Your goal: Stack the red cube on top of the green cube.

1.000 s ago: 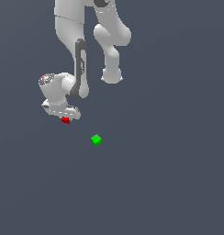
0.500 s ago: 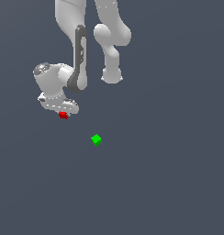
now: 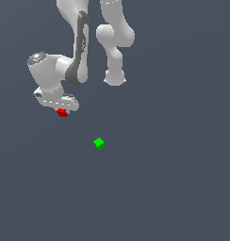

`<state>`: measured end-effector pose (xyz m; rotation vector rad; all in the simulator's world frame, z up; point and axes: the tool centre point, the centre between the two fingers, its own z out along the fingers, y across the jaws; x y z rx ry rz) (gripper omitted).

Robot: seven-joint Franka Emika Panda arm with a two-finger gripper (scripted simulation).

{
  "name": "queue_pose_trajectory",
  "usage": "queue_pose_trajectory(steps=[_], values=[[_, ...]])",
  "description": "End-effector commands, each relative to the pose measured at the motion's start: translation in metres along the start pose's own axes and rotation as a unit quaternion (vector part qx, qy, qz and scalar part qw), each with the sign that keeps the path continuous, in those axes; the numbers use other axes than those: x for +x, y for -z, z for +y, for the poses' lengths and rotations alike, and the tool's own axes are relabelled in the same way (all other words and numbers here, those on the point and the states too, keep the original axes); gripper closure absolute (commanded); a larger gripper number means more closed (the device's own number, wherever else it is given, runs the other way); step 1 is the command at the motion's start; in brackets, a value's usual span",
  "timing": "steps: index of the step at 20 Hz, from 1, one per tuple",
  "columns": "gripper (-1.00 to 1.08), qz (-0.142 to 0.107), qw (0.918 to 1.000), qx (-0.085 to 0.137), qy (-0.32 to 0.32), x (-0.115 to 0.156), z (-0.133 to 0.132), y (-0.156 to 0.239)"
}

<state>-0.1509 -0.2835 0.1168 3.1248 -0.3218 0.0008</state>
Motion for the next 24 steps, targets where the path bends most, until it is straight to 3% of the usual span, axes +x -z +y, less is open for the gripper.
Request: queue_pose_trajectory(steps=[1, 8, 13, 18, 24], values=[[1.08, 0.000, 1.0000, 0.000, 0.000, 0.000, 0.000, 0.004], [1.08, 0.000, 1.0000, 0.000, 0.000, 0.002, -0.003, 0.002], [1.08, 0.000, 1.0000, 0.000, 0.000, 0.009, -0.021, -0.002], [1.08, 0.000, 1.0000, 0.000, 0.000, 0.024, -0.057, -0.012], [1.08, 0.000, 1.0000, 0.001, 0.000, 0.050, -0.119, -0.028]])
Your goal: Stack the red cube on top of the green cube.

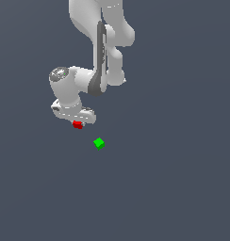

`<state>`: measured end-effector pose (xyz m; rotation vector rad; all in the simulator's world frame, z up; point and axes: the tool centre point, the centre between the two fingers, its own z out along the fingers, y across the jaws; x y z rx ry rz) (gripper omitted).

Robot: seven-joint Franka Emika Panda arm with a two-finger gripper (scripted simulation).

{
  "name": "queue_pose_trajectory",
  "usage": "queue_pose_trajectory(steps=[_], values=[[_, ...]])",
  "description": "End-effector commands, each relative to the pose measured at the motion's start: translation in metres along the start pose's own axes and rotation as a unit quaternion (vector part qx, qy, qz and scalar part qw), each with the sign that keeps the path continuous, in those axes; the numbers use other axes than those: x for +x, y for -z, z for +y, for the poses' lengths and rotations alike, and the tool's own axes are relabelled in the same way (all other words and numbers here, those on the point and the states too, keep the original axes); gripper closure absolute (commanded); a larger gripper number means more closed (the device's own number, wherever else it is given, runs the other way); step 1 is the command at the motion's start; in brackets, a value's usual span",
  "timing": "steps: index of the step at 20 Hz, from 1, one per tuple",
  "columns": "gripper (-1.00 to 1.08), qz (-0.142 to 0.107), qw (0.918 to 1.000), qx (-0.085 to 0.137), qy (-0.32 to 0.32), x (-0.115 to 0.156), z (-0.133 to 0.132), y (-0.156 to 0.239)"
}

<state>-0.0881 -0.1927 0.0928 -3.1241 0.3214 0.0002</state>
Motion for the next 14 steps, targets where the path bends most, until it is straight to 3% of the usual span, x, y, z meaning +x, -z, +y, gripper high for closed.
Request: queue_pose_trajectory(steps=[1, 8, 14], values=[[1.08, 0.000, 1.0000, 0.000, 0.000, 0.012, -0.028, -0.007], [1.08, 0.000, 1.0000, 0.000, 0.000, 0.041, -0.090, -0.024], [1.08, 0.000, 1.0000, 0.000, 0.000, 0.055, -0.118, -0.031]])
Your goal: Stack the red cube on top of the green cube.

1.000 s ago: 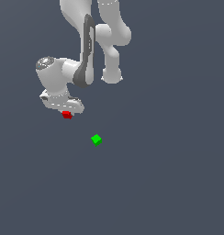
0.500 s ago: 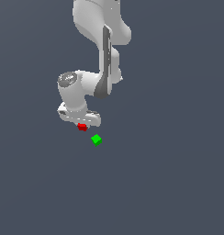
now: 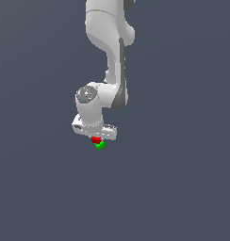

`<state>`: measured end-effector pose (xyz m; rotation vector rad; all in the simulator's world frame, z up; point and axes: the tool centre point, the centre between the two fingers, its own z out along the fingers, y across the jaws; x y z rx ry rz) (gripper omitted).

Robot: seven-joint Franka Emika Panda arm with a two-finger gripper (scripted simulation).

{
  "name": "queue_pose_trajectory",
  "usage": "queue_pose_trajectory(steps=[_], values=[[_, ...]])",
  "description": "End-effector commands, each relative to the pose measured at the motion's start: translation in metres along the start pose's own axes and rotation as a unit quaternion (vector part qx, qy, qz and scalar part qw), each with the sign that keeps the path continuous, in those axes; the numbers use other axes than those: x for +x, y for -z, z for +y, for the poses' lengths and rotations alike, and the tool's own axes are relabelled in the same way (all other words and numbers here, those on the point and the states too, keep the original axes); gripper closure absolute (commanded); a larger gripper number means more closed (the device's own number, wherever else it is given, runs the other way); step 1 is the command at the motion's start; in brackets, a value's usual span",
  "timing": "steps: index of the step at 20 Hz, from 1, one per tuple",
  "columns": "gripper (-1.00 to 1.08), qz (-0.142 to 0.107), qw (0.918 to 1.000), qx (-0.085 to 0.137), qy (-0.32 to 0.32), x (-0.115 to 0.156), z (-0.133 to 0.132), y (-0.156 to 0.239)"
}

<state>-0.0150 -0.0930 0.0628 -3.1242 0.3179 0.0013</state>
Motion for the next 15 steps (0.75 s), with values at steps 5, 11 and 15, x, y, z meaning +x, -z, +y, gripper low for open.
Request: queue_pose_trajectory(steps=[5, 11, 15], values=[[1.08, 0.001, 1.0000, 0.000, -0.001, 0.0070, -0.0109, -0.0027], [-0.92, 0.001, 1.0000, 0.000, -0.001, 0.0070, -0.0109, -0.0027], [-0.92, 0.001, 1.0000, 0.000, -0.001, 0.0070, -0.0109, -0.0027]])
